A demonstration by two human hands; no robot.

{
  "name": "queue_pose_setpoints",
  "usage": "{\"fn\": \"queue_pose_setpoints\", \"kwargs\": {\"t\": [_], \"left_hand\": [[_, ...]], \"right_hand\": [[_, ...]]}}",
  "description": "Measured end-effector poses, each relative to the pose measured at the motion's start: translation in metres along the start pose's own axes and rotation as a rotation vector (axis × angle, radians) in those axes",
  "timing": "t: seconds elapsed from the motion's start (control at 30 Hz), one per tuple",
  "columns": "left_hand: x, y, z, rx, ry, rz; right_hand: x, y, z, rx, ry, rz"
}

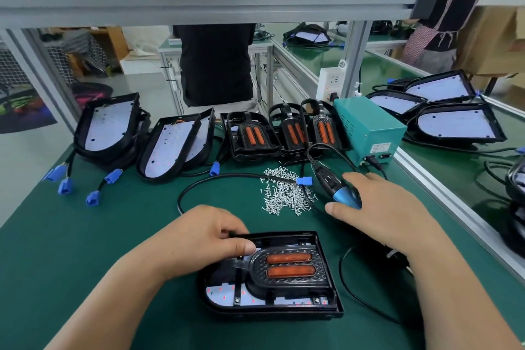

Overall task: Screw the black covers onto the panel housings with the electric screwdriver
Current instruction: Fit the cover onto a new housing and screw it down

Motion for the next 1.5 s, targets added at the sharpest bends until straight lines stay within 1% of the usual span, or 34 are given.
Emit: {"fn": "queue_pose_setpoints", "kwargs": {"t": [0.1,0.17,0.2,0.27,0.33,0.43,0.5,0.63,0.7,0.83,0.87,0.93,0.97,1.0,1.07,1.17,1.2,1.33,1.43,1.5], "left_hand": [[0.001,0.001,0.0,0.007,0.006,0.009],[0.001,0.002,0.0,0.011,0.001,0.01],[0.001,0.002,0.0,0.016,0.001,0.013],[0.001,0.004,0.0,0.026,0.003,0.02],[0.0,0.004,0.0,0.024,0.005,0.021],[0.001,0.003,0.0,0.025,0.008,0.031],[0.001,0.001,0.0,0.026,0.018,0.039],[0.003,-0.001,0.001,0.033,0.035,0.053],[0.003,-0.002,0.002,0.036,0.04,0.053],[0.003,-0.004,0.002,0.021,0.063,0.029],[0.003,-0.004,0.002,0.013,0.073,0.022],[0.004,-0.004,0.003,-0.004,0.082,0.007],[0.004,-0.005,0.003,-0.021,0.086,0.001],[0.004,-0.005,0.003,-0.041,0.087,-0.005],[0.003,-0.005,0.003,-0.072,0.095,-0.014],[0.003,-0.002,0.002,-0.055,0.13,-0.007],[0.003,-0.002,0.001,-0.036,0.154,-0.007],[0.004,-0.001,-0.002,0.039,0.32,-0.043],[0.006,-0.004,-0.005,0.004,0.484,-0.087],[0.008,-0.005,-0.005,-0.074,0.589,-0.117]], "right_hand": [[0.001,-0.013,-0.011,0.021,0.125,-0.06],[0.009,-0.03,-0.02,0.07,0.212,-0.158],[0.016,-0.041,-0.021,0.068,0.229,-0.218],[0.034,-0.061,-0.018,0.0,0.192,-0.326],[0.053,-0.078,-0.005,-0.144,0.11,-0.407],[0.074,-0.088,0.016,-0.398,0.016,-0.449],[0.082,-0.086,0.027,-0.493,0.019,-0.46],[0.087,-0.083,0.037,-0.496,0.106,-0.44],[0.086,-0.083,0.036,-0.456,0.112,-0.428],[0.075,-0.079,0.017,-0.307,0.091,-0.463],[0.068,-0.078,0.009,-0.247,0.111,-0.489],[0.047,-0.073,-0.009,0.035,0.141,-0.426],[0.037,-0.07,-0.015,0.184,0.122,-0.382],[0.029,-0.067,-0.019,0.281,0.087,-0.352],[0.018,-0.061,-0.02,0.374,0.03,-0.309],[0.01,-0.048,-0.013,0.632,0.027,-0.208],[0.008,-0.045,-0.01,0.694,0.025,-0.176],[0.013,-0.04,0.004,0.75,0.114,-0.103],[0.019,-0.037,0.009,1.002,0.128,-0.026],[0.019,-0.04,0.013,1.244,0.075,0.028]]}}
Point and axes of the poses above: each hand's wrist, its own x-axis towards the middle knuckle, its own z-axis out of the palm, y = z × x, the point moved 3 cm from there along x, towards the middle knuckle, and after that the axes turned 1 degree about z, right-handed, at the moved point
